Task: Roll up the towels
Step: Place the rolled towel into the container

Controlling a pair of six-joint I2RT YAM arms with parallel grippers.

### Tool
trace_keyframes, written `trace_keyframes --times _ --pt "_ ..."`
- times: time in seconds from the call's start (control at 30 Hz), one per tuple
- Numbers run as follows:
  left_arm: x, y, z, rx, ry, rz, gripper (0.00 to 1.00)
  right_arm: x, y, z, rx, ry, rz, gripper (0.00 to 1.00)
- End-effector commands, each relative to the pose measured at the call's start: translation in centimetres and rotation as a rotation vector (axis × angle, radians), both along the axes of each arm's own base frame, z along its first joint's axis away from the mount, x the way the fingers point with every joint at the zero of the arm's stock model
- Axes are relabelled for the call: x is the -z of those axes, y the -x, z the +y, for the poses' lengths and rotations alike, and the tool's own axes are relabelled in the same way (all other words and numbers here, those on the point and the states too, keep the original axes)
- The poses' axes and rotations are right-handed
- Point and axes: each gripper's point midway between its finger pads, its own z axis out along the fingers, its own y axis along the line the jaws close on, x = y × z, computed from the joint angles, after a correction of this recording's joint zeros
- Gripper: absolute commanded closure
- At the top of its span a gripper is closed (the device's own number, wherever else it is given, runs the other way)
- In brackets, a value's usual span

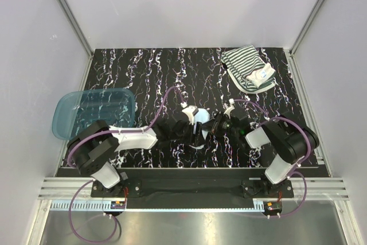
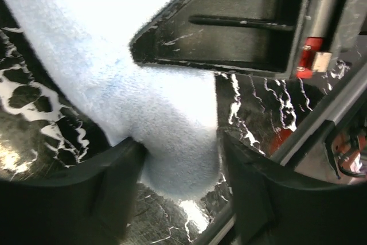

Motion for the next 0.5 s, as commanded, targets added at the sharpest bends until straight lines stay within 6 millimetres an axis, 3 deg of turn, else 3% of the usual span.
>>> trace_keyframes --times 0.0,0.13,0.17,0.2,0.23,0.27,0.3,0.33,0.4,0.43,0.47 --pt "3.2 2.6 2.3 0.041 -0.132 0.113 0.30 -0.4 1.5 0.8 -0.043 -0.030 -0.013 0.90" --pt "-0.7 1.6 2.3 0.016 -0.099 0.050 0.14 -2.1 1.4 0.9 -0.055 -0.029 -0.057 0.92" --pt "-1.1 1.5 2.9 0.000 -0.119 0.050 0.13 -3.8 1.0 1.1 -0.060 -0.042 -0.097 0.92" --pt "-2.5 1.1 2.8 -0.004 -0.102 0.026 0.11 -3.8 1.3 0.9 -0.067 -0.023 -0.082 0.92" --pt "-4.6 0.7 2.9 -0.016 -0.069 -0.009 0.07 -4.4 1.2 0.9 -0.073 -0.016 -0.104 0.92" --pt "-5.3 0.4 3.6 -0.038 -0.078 -0.018 0.01 -5.8 1.1 0.8 -0.072 -0.010 -0.122 0.92" --pt "-6.3 0.1 3.9 -0.049 -0.064 -0.032 0.01 -6.6 1.0 0.7 -0.075 -0.006 -0.139 0.92" --pt "-8.7 -0.4 4.0 -0.064 -0.023 -0.068 0.01 -7.9 0.6 0.8 -0.077 -0.002 -0.177 0.92" --pt "-10.3 -1.2 5.2 -0.098 -0.015 -0.082 0.01 -10.2 0.9 0.5 -0.080 -0.006 -0.210 0.92" --pt "-12.3 -1.5 5.5 -0.109 0.021 -0.110 0.01 -11.1 0.9 0.5 -0.085 -0.007 -0.233 0.92" --pt "-13.2 -1.9 6.2 -0.125 0.043 -0.112 0.01 -13.1 1.1 0.5 -0.094 -0.023 -0.263 0.92"
